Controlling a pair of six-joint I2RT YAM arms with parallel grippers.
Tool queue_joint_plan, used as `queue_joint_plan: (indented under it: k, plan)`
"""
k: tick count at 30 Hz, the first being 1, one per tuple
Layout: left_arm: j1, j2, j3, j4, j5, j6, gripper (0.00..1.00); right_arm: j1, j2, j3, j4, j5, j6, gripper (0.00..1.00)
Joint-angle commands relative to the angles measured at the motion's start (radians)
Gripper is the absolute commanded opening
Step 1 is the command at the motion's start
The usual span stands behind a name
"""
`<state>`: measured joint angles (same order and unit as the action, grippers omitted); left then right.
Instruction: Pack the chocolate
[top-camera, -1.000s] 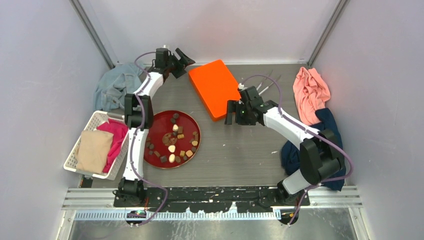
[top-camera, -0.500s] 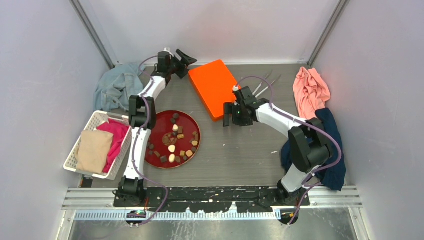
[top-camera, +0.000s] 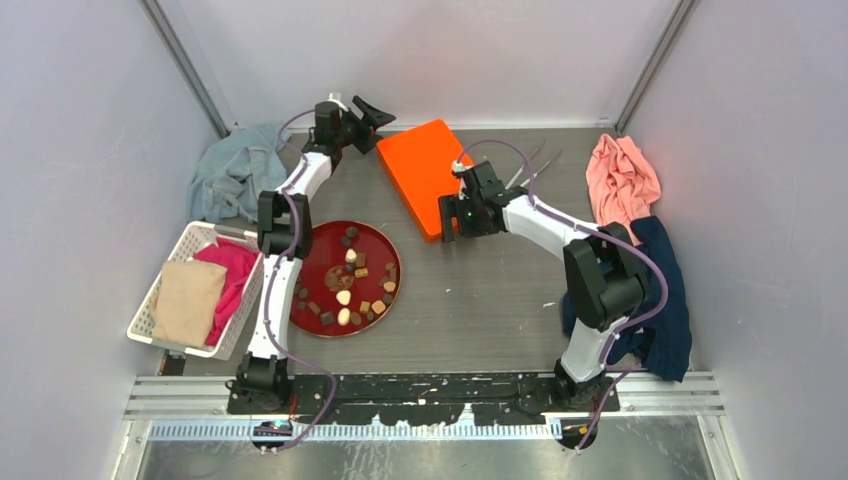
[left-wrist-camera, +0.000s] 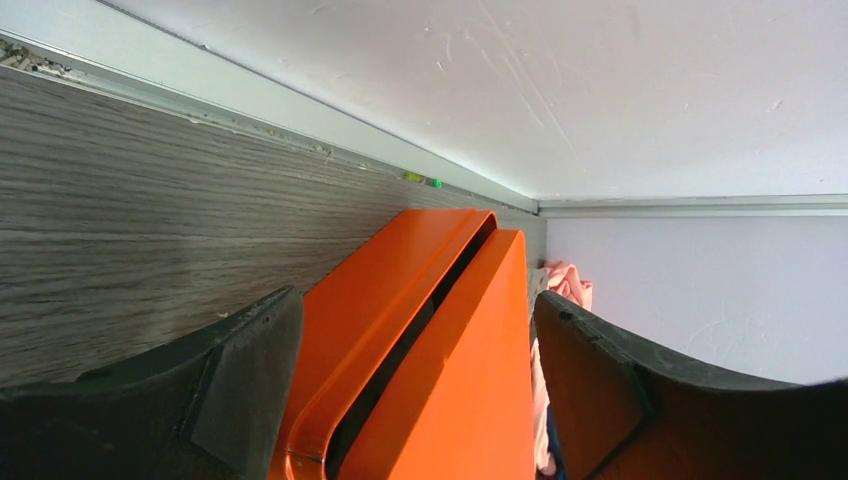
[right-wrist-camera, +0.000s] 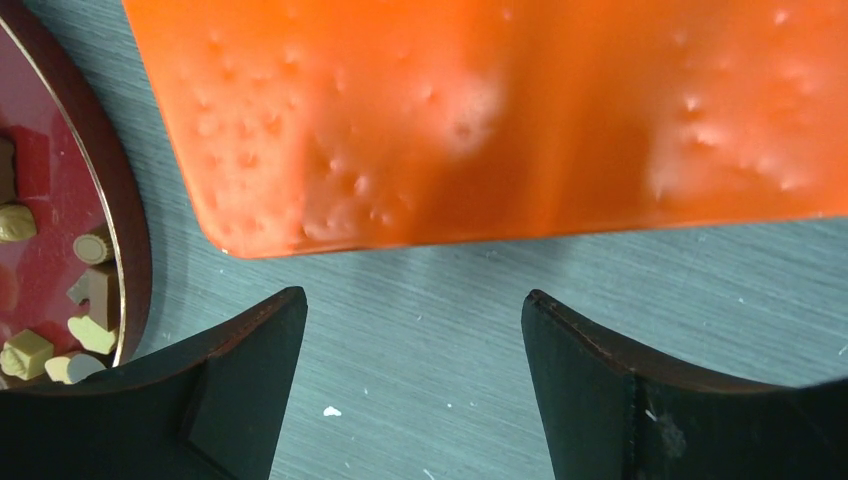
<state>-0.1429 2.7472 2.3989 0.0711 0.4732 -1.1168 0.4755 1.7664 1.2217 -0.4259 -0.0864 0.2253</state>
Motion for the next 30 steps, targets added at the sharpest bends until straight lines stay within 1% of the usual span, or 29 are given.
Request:
queue_joint_plan:
  k: [1,14,20,25,30]
  plan:
    - [0.001,-0.009,-0.002,0.062,0.024,-0.001,0.86,-0.003,0.022,0.061,0.062,-0.010,-0.042,0.84]
    - [-0.001,-0.015,-0.016,0.063,0.033,-0.001,0.85,-0.017,0.075,0.122,0.123,0.000,-0.031,0.84]
    - [-0.001,-0.020,-0.026,0.064,0.037,0.001,0.85,-0.029,0.098,0.164,0.119,-0.006,-0.031,0.84]
    - [-0.001,-0.027,-0.021,0.055,0.034,0.009,0.85,-0.028,0.058,0.152,0.093,-0.023,-0.015,0.84]
    - [0.007,-0.058,-0.015,0.008,0.018,0.058,0.85,-0.028,-0.037,0.121,0.060,-0.001,0.000,0.84]
